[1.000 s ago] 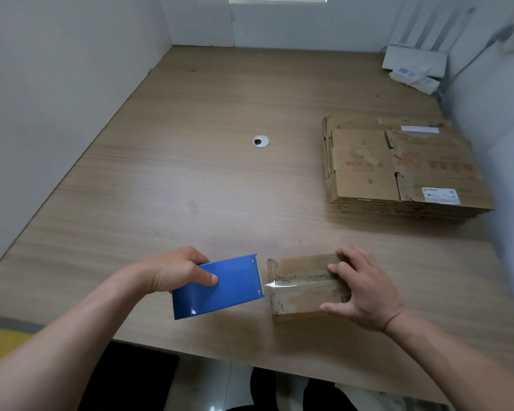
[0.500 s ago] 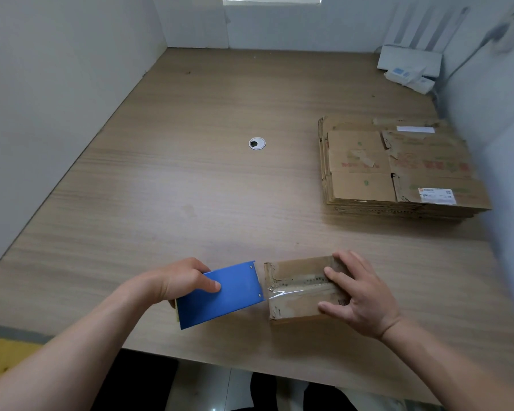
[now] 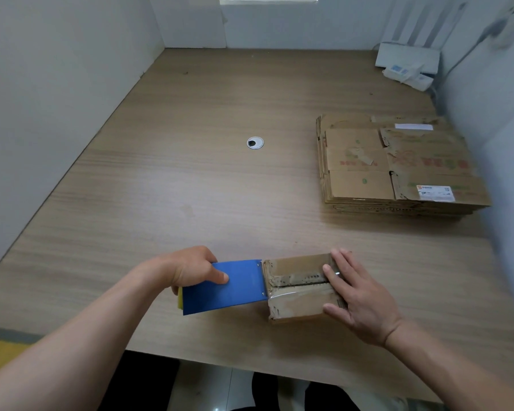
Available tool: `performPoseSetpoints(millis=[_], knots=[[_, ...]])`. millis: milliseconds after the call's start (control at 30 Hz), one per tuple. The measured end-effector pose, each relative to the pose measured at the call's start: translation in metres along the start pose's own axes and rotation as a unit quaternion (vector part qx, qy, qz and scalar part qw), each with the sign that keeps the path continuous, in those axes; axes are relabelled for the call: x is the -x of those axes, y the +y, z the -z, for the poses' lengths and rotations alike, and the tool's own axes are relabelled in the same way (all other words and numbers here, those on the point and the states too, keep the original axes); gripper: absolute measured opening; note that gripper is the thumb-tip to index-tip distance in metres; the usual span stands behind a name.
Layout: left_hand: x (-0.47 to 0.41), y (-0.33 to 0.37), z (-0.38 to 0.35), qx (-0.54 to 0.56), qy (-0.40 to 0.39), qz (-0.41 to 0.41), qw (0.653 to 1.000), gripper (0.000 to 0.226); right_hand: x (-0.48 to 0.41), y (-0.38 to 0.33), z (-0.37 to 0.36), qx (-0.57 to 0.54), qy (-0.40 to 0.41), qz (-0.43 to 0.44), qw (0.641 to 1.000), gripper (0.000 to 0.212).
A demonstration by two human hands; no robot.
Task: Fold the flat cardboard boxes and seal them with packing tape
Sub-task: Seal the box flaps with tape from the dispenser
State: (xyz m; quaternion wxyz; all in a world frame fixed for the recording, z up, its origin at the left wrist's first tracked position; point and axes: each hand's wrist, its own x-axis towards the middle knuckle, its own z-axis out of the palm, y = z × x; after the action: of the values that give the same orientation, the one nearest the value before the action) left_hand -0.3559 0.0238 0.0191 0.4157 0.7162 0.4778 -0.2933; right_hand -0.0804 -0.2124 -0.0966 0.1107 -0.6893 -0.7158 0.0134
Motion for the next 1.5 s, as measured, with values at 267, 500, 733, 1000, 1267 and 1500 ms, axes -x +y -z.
performPoseSetpoints(millis=[267, 500, 733, 1000, 1267, 1500], knots=[[0.002, -0.008, 0.0, 0.054, -0.014, 0.015, 0.998, 0.029, 0.0, 0.002, 0.014, 0.09, -0.096, 0.024, 0.991, 0.113], [0.007, 0.003, 0.002, 0.025, -0.004, 0.022, 0.999, 0.024, 0.0, -0.004, 0.021, 0.074, -0.102, 0.009, 0.992, 0.109], [0.009, 0.004, -0.001, 0.028, -0.006, 0.026, 0.999, 0.025, -0.012, -0.007, 0.029, 0.002, -0.133, -0.06, 0.989, 0.12], [0.012, 0.01, 0.0, 0.012, -0.004, 0.027, 1.0, 0.024, -0.033, -0.019, 0.035, 0.049, -0.155, -0.065, 0.985, 0.125], [0.014, 0.008, 0.0, 0.023, -0.007, 0.032, 0.999, 0.027, -0.031, -0.025, 0.032, 0.014, -0.163, -0.073, 0.984, 0.123], [0.015, 0.007, 0.003, 0.013, -0.007, 0.045, 0.999, 0.029, -0.032, -0.024, 0.031, 0.022, -0.172, -0.066, 0.983, 0.13]])
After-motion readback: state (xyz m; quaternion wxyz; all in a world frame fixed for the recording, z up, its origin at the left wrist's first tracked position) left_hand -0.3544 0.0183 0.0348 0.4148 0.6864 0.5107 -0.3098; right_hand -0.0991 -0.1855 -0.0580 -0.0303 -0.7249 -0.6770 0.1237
